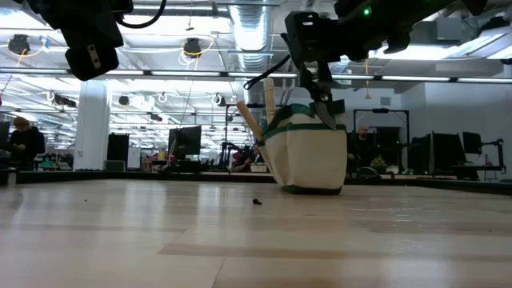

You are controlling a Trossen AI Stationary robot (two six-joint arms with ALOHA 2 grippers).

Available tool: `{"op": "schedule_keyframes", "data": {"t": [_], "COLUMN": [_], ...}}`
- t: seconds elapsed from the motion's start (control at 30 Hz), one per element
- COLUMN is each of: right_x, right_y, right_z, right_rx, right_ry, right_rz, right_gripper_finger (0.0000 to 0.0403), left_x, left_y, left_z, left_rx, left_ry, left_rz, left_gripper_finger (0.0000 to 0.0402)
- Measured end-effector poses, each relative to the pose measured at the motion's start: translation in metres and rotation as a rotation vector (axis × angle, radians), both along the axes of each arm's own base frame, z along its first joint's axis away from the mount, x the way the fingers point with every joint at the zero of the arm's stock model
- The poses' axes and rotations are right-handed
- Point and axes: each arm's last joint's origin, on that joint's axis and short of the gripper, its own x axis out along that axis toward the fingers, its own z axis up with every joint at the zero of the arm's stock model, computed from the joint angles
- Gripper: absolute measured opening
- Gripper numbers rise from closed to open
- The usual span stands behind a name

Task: Pick & Place Garden tools in Gardening bag
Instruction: Put the shear scissors into the gardening bag

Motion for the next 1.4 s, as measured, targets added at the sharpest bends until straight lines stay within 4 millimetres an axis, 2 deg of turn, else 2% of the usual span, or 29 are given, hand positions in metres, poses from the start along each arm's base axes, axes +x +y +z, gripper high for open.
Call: {"op": "schedule_keyframes", "data": {"t": [0.33, 0.57, 0.77, 0.97, 1.2, 1.4], "right_x": [0.006, 0.003, 0.004, 0.002, -0.006, -0.013], "right_y": [0.007, -0.005, -0.010, -0.016, -0.017, -0.015], "right_z": [0.021, 0.009, 0.008, 0.006, 0.003, -0.013], "right_rx": [-0.037, -0.008, -0.015, 0.013, 0.033, 0.048], "right_ry": [0.082, 0.023, 0.039, -0.025, -0.076, -0.115], "right_rz": [0.012, -0.015, -0.030, -0.046, -0.038, -0.027], "right_gripper_finger": [0.0050, 0.0050, 0.0050, 0.0050, 0.0050, 0.0050], "left_x": [0.000, 0.000, 0.000, 0.000, 0.000, 0.000], "left_y": [0.000, 0.000, 0.000, 0.000, 0.000, 0.000], "left_z": [0.000, 0.001, 0.001, 0.001, 0.001, 0.001], "left_rx": [-0.001, -0.003, -0.003, 0.001, 0.003, 0.004], "left_ry": [-0.002, -0.008, -0.007, -0.008, -0.008, -0.008], "left_rz": [0.000, 0.000, -0.001, -0.003, -0.005, -0.005], "left_gripper_finger": [0.0001, 0.0001, 0.0001, 0.0001, 0.0001, 0.0001]}}
